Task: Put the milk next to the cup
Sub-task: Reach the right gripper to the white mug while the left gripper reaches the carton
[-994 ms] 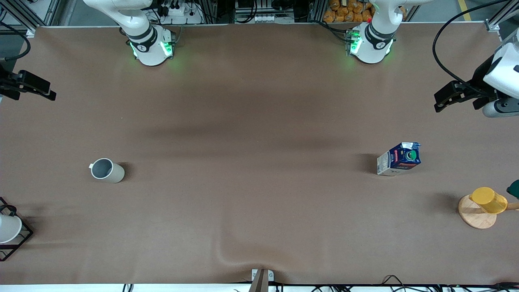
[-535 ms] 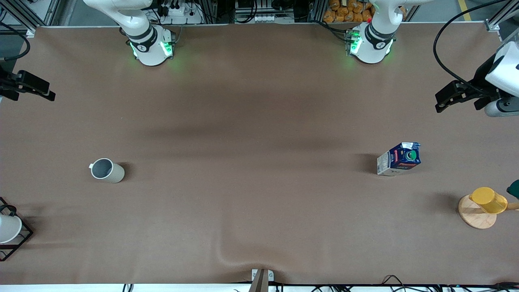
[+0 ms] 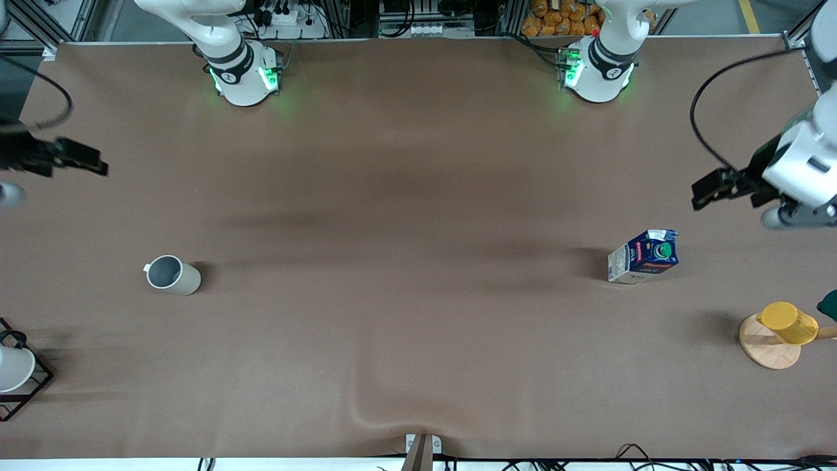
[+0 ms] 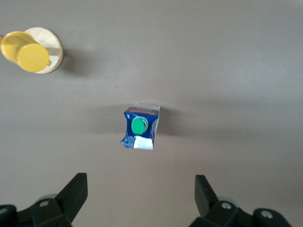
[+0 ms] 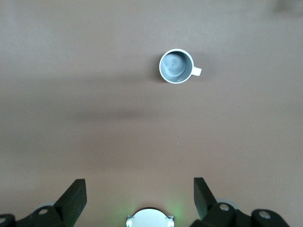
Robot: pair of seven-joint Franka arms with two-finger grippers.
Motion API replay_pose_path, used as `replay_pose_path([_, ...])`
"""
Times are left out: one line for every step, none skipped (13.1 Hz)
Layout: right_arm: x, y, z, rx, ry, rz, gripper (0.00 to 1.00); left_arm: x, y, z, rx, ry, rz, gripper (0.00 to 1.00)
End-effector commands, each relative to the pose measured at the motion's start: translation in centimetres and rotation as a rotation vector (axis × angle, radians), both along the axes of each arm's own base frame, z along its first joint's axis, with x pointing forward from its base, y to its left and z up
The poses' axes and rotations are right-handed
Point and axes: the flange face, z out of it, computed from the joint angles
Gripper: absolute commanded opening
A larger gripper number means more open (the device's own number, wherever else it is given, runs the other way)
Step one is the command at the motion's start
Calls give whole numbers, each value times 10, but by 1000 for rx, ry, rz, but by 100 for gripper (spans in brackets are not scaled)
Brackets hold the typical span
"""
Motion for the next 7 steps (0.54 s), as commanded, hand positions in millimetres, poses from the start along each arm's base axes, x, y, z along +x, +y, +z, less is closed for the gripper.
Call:
replay_pose_path([31, -2, -84, 11, 84, 18, 100, 5, 7, -46, -25, -11, -18, 100])
replay_pose_path([30, 0, -114, 7, 89, 22, 100, 4, 7, -64, -25, -11, -17, 100])
replay_pose_path([30, 0, -139, 1, 71, 23, 100, 4, 16, -74, -17, -12, -12, 100])
replay_pose_path([29, -9, -155, 6, 58, 36, 100, 2, 16, -83, -16, 2, -19, 100])
replay_pose_path([29, -21, -169, 15, 35, 63, 100, 1, 16, -95, -14, 5, -20, 100])
replay_pose_path([27, -29, -188, 21, 17, 82, 100, -3, 16, -111, -14, 8, -21, 100])
replay_pose_path([26, -31, -205, 20, -13, 98, 100, -5, 19, -125, -15, 1, -17, 100])
